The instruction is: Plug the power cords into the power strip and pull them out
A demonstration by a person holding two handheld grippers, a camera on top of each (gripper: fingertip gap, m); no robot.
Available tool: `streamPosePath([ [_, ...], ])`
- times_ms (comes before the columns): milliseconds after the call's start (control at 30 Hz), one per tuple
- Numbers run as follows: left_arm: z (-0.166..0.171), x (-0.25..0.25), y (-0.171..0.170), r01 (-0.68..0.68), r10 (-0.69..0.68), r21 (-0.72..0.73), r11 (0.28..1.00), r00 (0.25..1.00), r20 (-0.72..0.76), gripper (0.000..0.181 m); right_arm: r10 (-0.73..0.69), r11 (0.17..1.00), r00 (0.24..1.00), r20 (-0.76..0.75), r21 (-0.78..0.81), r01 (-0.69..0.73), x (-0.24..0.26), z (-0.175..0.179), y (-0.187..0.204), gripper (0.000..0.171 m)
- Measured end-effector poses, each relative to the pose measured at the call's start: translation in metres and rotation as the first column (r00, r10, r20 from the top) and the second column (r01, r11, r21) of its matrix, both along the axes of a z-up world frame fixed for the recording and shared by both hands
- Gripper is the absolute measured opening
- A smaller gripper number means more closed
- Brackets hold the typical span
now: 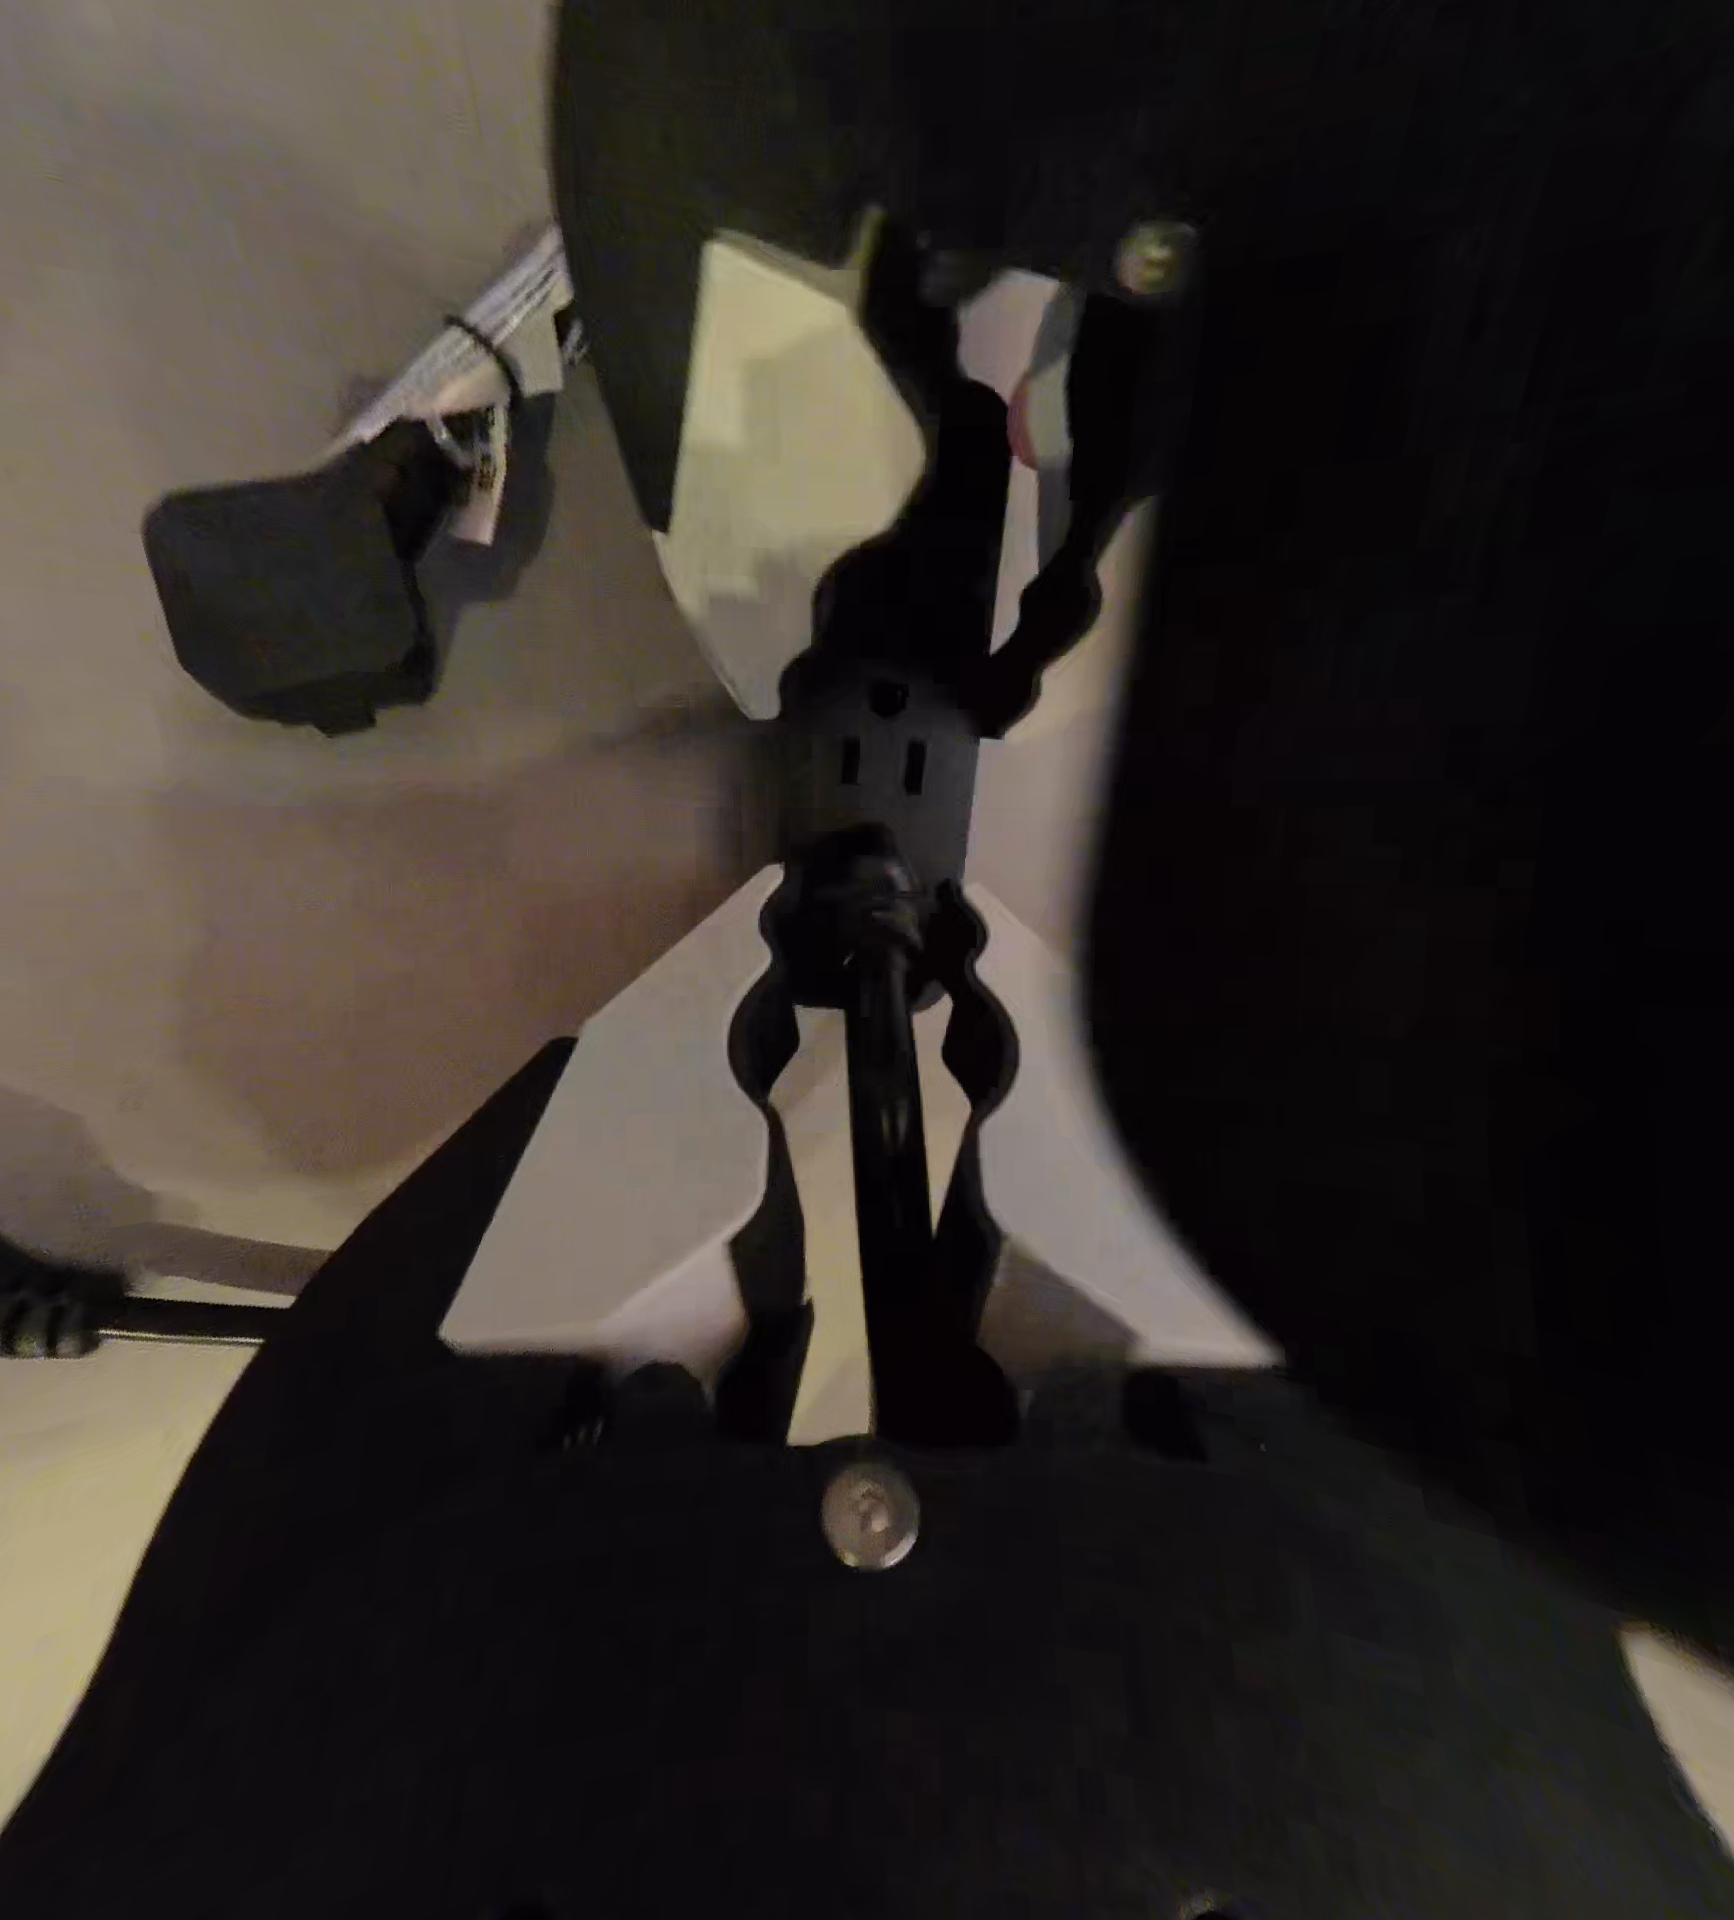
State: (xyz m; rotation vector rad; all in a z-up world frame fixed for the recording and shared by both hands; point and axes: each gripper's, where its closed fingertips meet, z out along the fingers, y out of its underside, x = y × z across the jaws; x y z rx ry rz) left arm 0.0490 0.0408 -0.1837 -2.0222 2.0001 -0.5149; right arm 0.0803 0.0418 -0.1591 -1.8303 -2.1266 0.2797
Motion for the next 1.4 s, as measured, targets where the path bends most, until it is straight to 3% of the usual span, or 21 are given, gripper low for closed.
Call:
streamPosePath([
  [33, 0.0002, 0.0002, 0.0, 0.004, -0.004, 0.008, 1.0, 1.0, -0.002, 0.043, 0.028, 0.998, 0.999, 0.022, 0.059, -0.029, 0.0004, 0.0003, -0.0004, 0.022],
  [133, 0.0005, 0.001, 0.0008, 0.013, -0.013, 0.028, 1.0, 1.0, -0.022, 0.043, 0.084, 0.972, 0.992, 0.098, 0.21, -0.103, 0.0023, 0.0016, -0.0009, 0.021],
  [200, 0.0005, 0.0016, 0.0011, 0.02, -0.019, 0.034, 0.999, 0.999, -0.029, 0.044, 0.073, 0.976, 0.994, 0.083, 0.197, -0.088, 0.0024, 0.0017, -0.0015, 0.021],
  [367, -0.0004, 0.0014, 0.0011, 0.034, -0.033, 0.04, 0.999, 0.999, -0.032, 0.044, -0.068, 0.993, 0.997, -0.042, -0.098, 0.063, 0.0008, 0.0021, -0.0007, 0.021],
  [567, -0.0016, 0.0013, 0.0014, 0.017, -0.017, 0.013, 1.0, 1.0, -0.001, 0.044, -0.162, 0.957, 0.98, -0.112, -0.26, 0.128, -0.0025, 0.0029, 0.002, 0.022],
  [700, -0.0015, 0.0018, 0.0014, 0.01, -0.01, 0.007, 1.0, 1.0, -0.005, 0.044, -0.029, 1.0, 0.999, -0.024, -0.013, 0.029, -0.0014, 0.0024, -0.0003, 0.021],
  [867, -0.0008, 0.0039, 0.0036, 0.019, -0.018, 0.037, 0.999, 1.0, -0.026, 0.045, 0.053, 0.976, 0.995, 0.085, 0.208, -0.07, 0.0022, 0.0041, -0.0006, 0.021],
  [1000, -0.0012, 0.0042, 0.0034, 0.037, -0.036, 0.035, 0.999, 0.999, -0.022, 0.045, -0.064, 0.998, 0.997, -0.036, -0.019, 0.064, 0.0005, 0.0046, -0.0015, 0.022],
  [1100, -0.0018, 0.004, 0.0035, 0.033, -0.032, 0.021, 0.999, 0.999, -0.013, 0.045, -0.187, 0.958, 0.975, -0.121, -0.241, 0.154, -0.0009, 0.0055, 0.0016, 0.022],
  [1233, -0.0023, 0.0044, 0.0036, 0.019, -0.019, 0.0, 1.0, 1.0, 0.011, 0.046, -0.231, 0.918, 0.964, -0.128, -0.356, 0.173, -0.0023, 0.0062, 0.0034, 0.023],
  [1400, -0.0021, 0.0051, 0.0038, 0.004, -0.004, -0.009, 1.0, 1.0, 0.013, 0.047, -0.072, 0.994, 0.995, -0.064, -0.082, 0.067, -0.0013, 0.0048, 0.0014, 0.021],
])
